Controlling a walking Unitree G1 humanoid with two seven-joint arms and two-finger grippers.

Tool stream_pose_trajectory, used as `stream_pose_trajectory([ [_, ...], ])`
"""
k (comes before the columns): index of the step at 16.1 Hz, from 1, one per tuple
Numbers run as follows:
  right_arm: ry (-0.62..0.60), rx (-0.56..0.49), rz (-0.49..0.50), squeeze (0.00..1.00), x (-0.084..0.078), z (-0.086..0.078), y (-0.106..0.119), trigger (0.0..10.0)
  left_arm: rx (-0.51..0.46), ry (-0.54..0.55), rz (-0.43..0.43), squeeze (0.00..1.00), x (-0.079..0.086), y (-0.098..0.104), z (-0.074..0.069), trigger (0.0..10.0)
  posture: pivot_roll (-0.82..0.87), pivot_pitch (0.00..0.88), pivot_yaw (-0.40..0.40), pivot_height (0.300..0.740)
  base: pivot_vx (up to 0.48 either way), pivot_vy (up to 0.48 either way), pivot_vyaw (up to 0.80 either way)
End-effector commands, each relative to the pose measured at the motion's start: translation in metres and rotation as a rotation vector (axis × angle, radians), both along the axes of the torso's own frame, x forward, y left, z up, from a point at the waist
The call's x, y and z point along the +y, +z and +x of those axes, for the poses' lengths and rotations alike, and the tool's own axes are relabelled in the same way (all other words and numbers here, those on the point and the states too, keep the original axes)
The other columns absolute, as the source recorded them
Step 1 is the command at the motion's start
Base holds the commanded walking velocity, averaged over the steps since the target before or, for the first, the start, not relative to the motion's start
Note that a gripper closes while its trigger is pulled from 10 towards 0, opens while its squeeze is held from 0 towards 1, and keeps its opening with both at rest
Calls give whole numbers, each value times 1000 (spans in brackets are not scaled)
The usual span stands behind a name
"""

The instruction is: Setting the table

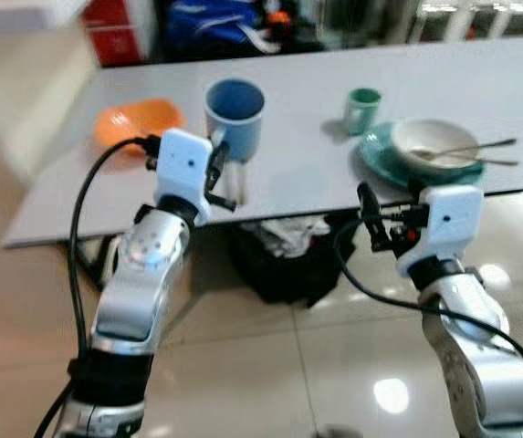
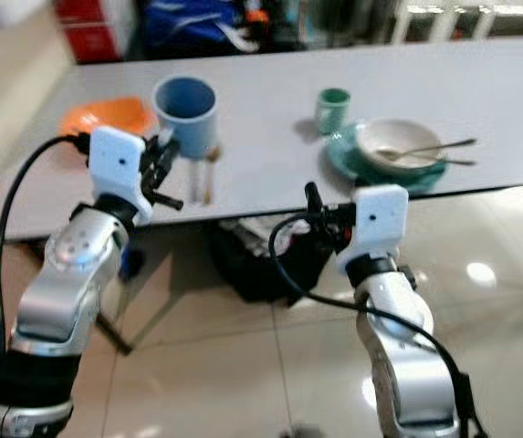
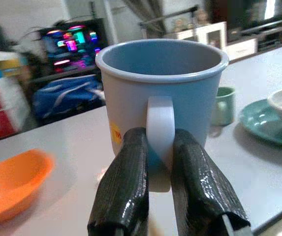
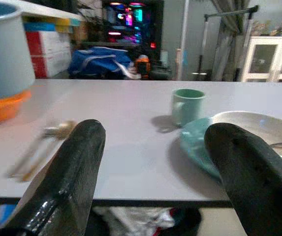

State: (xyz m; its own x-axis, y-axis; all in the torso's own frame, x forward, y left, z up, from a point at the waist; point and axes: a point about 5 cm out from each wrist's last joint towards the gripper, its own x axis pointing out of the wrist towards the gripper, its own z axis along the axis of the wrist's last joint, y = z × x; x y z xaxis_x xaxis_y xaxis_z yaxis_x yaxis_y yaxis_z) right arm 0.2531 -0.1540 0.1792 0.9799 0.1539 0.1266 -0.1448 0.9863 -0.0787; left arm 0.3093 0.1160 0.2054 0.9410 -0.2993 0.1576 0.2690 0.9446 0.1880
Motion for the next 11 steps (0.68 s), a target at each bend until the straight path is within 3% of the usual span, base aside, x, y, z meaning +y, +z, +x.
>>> stream_pose_trajectory([
  [1, 14, -16, -11, 0, 0, 0, 4, 10000, -21, -8, 4, 0, -3, 5, 0, 10000, -22, 38, 42, 740, 465, 0, 438],
  [4, 11, -24, -15, 0, 0, 0, 4, 10000, -20, -4, 6, 0, -3, 6, 3, 10000, -24, 37, 44, 740, 466, 0, 738],
  [5, 1, -18, 19, 0, -2, -1, 4, 10000, -20, -11, 10, 0, -4, 6, 6, 10000, -33, 36, 49, 740, 461, 0, 0],
  [11, 32, -28, 9, 0, -4, -7, 7, 10000, -28, -131, 6, 0, -25, 12, 27, 10000, -59, 35, 53, 740, 444, 0, 0],
])
